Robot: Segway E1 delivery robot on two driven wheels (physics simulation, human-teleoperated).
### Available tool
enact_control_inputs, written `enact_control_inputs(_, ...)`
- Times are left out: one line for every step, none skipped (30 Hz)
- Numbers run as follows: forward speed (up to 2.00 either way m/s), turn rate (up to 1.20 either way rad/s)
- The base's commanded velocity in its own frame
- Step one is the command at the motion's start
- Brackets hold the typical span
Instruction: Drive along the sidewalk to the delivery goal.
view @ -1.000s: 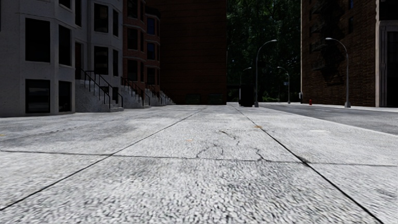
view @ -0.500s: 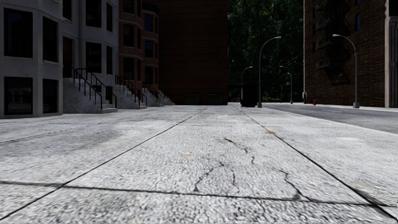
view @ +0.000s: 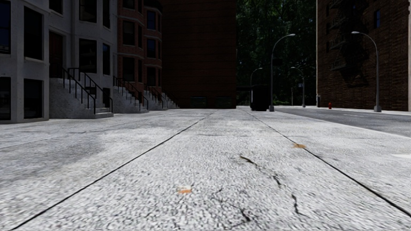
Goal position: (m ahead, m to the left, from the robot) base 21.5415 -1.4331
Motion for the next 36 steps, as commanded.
enact_control_inputs(2.00,0.00)
enact_control_inputs(2.00,0.00)
enact_control_inputs(2.00,0.00)
enact_control_inputs(2.00,0.00)
enact_control_inputs(2.00,0.00)
enact_control_inputs(2.00,0.00)
enact_control_inputs(2.00,0.00)
enact_control_inputs(2.00,0.00)
enact_control_inputs(2.00,0.00)
enact_control_inputs(2.00,0.00)
enact_control_inputs(2.00,0.00)
enact_control_inputs(2.00,0.00)
enact_control_inputs(2.00,0.00)
enact_control_inputs(2.00,0.00)
enact_control_inputs(2.00,0.00)
enact_control_inputs(2.00,0.00)
enact_control_inputs(2.00,0.00)
enact_control_inputs(2.00,0.00)
enact_control_inputs(2.00,0.00)
enact_control_inputs(2.00,0.00)
enact_control_inputs(2.00,0.00)
enact_control_inputs(2.00,0.00)
enact_control_inputs(2.00,0.00)
enact_control_inputs(2.00,0.00)
enact_control_inputs(2.00,0.00)
enact_control_inputs(2.00,0.00)
enact_control_inputs(2.00,0.00)
enact_control_inputs(2.00,0.00)
enact_control_inputs(2.00,0.00)
enact_control_inputs(2.00,0.00)
enact_control_inputs(2.00,0.00)
enact_control_inputs(2.00,0.00)
enact_control_inputs(2.00,0.00)
enact_control_inputs(2.00,0.00)
enact_control_inputs(2.00,0.00)
enact_control_inputs(2.00,0.00)
